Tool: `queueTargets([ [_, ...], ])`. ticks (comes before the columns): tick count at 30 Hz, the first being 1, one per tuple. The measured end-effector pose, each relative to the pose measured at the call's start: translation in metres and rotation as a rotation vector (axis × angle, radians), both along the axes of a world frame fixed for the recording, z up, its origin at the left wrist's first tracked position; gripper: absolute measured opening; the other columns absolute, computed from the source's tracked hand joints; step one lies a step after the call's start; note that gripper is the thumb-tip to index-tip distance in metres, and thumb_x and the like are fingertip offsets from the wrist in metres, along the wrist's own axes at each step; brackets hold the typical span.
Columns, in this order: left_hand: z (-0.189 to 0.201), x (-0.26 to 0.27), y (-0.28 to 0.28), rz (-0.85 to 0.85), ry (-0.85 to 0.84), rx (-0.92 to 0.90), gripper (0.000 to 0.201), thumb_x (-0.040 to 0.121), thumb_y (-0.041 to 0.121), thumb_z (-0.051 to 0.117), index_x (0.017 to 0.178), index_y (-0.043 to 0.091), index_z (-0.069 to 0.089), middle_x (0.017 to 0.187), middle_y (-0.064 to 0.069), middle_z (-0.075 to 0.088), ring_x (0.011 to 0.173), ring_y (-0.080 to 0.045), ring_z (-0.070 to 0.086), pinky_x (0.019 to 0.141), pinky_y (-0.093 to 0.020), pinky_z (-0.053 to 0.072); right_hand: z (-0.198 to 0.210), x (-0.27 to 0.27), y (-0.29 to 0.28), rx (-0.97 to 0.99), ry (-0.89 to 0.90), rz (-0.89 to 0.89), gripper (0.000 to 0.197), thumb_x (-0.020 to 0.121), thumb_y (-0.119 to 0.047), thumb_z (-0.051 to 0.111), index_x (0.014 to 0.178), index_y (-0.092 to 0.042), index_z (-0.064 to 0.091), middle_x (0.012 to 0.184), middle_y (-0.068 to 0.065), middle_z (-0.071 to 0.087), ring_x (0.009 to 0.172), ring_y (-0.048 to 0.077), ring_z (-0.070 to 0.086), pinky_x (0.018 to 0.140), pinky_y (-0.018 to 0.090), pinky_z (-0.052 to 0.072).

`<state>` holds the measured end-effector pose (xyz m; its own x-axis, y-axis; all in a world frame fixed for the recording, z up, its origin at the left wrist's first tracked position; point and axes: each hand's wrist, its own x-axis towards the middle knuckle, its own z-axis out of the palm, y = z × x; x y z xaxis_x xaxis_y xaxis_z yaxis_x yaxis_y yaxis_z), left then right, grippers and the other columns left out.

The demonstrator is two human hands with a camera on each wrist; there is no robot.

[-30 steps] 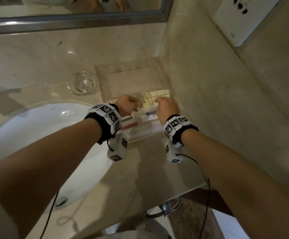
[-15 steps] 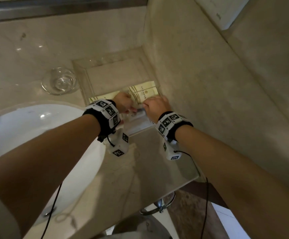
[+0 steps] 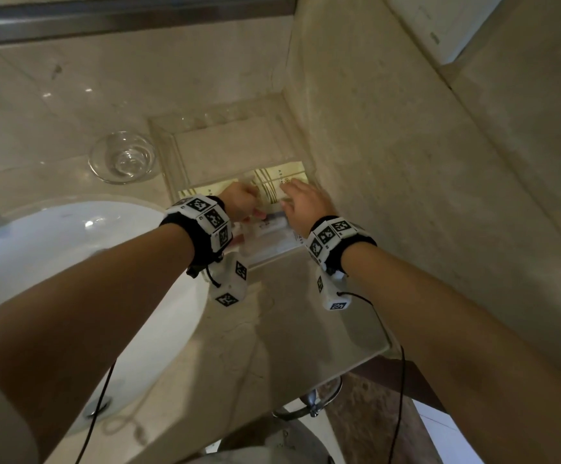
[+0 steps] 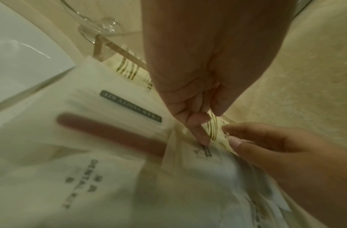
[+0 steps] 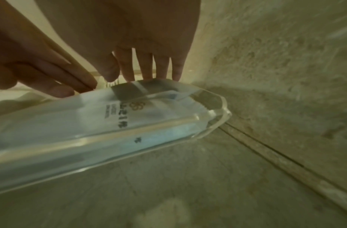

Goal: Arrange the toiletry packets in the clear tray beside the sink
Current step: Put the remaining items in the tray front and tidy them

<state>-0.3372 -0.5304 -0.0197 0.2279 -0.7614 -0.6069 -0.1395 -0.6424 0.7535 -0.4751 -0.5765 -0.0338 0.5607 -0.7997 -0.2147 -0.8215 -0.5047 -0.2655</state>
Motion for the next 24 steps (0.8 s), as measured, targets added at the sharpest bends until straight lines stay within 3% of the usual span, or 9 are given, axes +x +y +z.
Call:
queueTargets([
  [2,-0.001,0.001,0.001,-0.01,0.005,0.0,0.037,0.093,0.0,0.041,0.13,0.001,0.047,0.104,-0.008,0.055,0.063,-0.009,0.058,0.048,-0.021,0.04,0.001,0.001,0.002,0.007,0.012,0.014,0.043,0.097,-0.023,0.041,0.139,-0.015,0.042,0.149,0.005,0.038,0.136,0.025,0.035,0.112,0.037,0.027],
  [7,0.003,0.01,0.009,0.016,-0.016,-0.047,0.032,0.092,-0.002,0.041,0.12,0.002,0.056,0.1,-0.01,0.059,0.064,-0.012,0.059,0.036,-0.012,0.041,0.008,0.006,0.006,-0.082,-0.106,-0.055,0.031,0.096,-0.02,0.04,0.12,-0.009,0.057,0.127,0.007,0.056,0.119,0.026,0.048,0.102,0.036,0.035],
  [10,0.007,0.027,0.019,0.116,-0.029,-0.105,0.031,0.089,-0.008,0.035,0.086,0.005,0.063,0.082,-0.009,0.061,0.06,-0.012,0.057,0.044,-0.015,0.046,0.013,0.025,0.017,0.082,-0.296,-0.077,0.026,0.095,-0.012,0.041,0.108,-0.002,0.062,0.11,0.013,0.063,0.102,0.028,0.056,0.089,0.036,0.047],
  [13,0.005,0.05,0.031,0.29,-0.044,-0.117,0.042,0.084,-0.016,0.027,0.065,0.008,0.056,0.068,-0.008,0.057,0.046,-0.008,0.059,0.042,-0.013,0.047,0.017,0.047,0.025,0.197,-0.344,-0.129,0.028,0.095,-0.009,0.041,0.11,-0.002,0.063,0.109,0.017,0.066,0.102,0.032,0.06,0.091,0.039,0.049],
  [18,0.002,0.078,0.055,0.382,-0.114,-0.091,0.043,0.08,-0.015,0.028,0.064,0.009,0.059,0.066,-0.006,0.061,0.057,-0.011,0.058,0.046,-0.011,0.05,0.023,0.071,0.029,0.365,-0.268,-0.242,0.038,0.095,0.001,0.037,0.127,-0.002,0.057,0.135,0.015,0.054,0.124,0.028,0.051,0.103,0.031,0.04],
  [21,0.002,0.081,0.062,0.399,-0.14,-0.088,0.041,0.08,-0.012,0.031,0.065,0.007,0.064,0.066,-0.005,0.062,0.06,-0.012,0.059,0.06,-0.017,0.053,0.023,0.075,0.028,0.412,-0.148,-0.239,0.042,0.094,0.004,0.034,0.132,0.0,0.051,0.141,0.017,0.048,0.128,0.031,0.047,0.106,0.034,0.04],
  [24,0.002,0.079,0.064,0.4,-0.147,-0.085,0.037,0.083,-0.011,0.034,0.088,-0.004,0.07,0.077,-0.011,0.064,0.063,-0.013,0.058,0.075,-0.023,0.052,0.022,0.078,0.026,0.437,-0.125,-0.259,0.043,0.093,0.004,0.034,0.132,0.003,0.051,0.141,0.018,0.047,0.128,0.031,0.048,0.102,0.031,0.04],
])
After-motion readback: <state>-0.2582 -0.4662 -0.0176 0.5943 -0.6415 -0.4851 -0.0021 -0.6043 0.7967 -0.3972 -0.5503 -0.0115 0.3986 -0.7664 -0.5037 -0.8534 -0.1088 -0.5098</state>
